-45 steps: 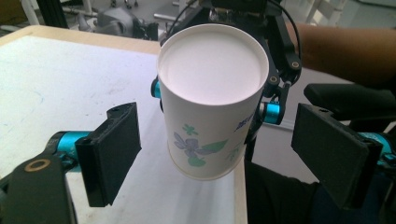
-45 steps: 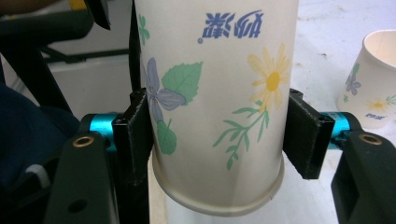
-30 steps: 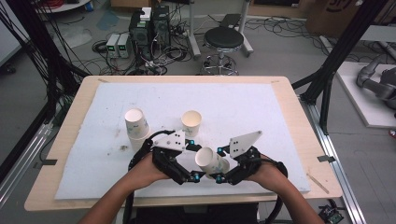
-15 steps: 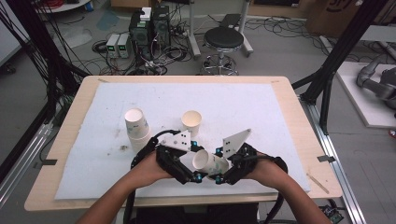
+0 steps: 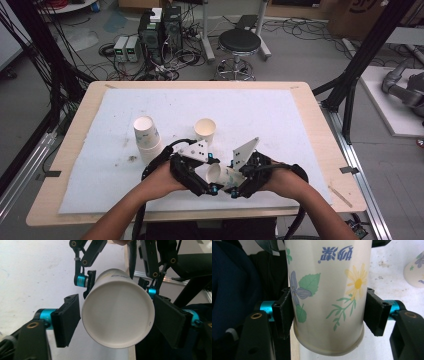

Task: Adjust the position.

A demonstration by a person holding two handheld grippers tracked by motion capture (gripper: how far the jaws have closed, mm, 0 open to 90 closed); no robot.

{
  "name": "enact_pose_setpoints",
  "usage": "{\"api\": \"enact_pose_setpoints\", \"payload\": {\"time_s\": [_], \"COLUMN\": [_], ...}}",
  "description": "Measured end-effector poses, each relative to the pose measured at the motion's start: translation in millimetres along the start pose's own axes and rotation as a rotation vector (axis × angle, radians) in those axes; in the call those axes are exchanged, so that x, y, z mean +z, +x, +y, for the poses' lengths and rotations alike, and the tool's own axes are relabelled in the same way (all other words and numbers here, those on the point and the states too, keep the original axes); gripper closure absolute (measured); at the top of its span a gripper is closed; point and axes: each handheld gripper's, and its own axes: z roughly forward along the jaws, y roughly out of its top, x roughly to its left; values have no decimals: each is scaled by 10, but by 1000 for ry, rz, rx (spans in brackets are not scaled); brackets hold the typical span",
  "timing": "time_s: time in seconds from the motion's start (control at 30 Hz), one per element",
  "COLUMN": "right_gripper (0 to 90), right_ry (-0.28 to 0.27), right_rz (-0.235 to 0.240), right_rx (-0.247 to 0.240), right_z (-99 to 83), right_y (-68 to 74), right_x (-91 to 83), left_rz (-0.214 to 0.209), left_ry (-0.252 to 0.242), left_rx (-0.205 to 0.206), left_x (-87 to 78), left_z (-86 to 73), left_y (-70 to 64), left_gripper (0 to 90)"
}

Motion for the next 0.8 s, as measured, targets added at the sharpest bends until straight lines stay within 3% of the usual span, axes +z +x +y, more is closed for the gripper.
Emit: {"api": "enact_pose_setpoints", "payload": {"time_s": [0.23, 0.53, 0.63, 0.73, 0.8], "right_gripper": [338, 332, 275, 195, 193], "right_ry": [51, 74, 43, -12, -81], "right_rz": [14, 28, 13, -5, -8], "right_rx": [-9, -11, -29, 13, 42], "right_z": [23, -4, -40, -81, -124], "right_y": [3, -1, 1, -1, -7], "right_x": [37, 66, 47, -9, -81], "left_rz": [-9, -20, -4, 2, 4], "left_ry": [21, 20, -15, -57, -91], "left_rx": [-6, -5, -5, -14, -15], "left_x": [54, 95, 91, 76, 57], "left_z": [-20, -68, -99, -143, -170], "left_y": [3, 11, 12, 25, 29], "left_gripper": [347, 373, 373, 374, 374]}}
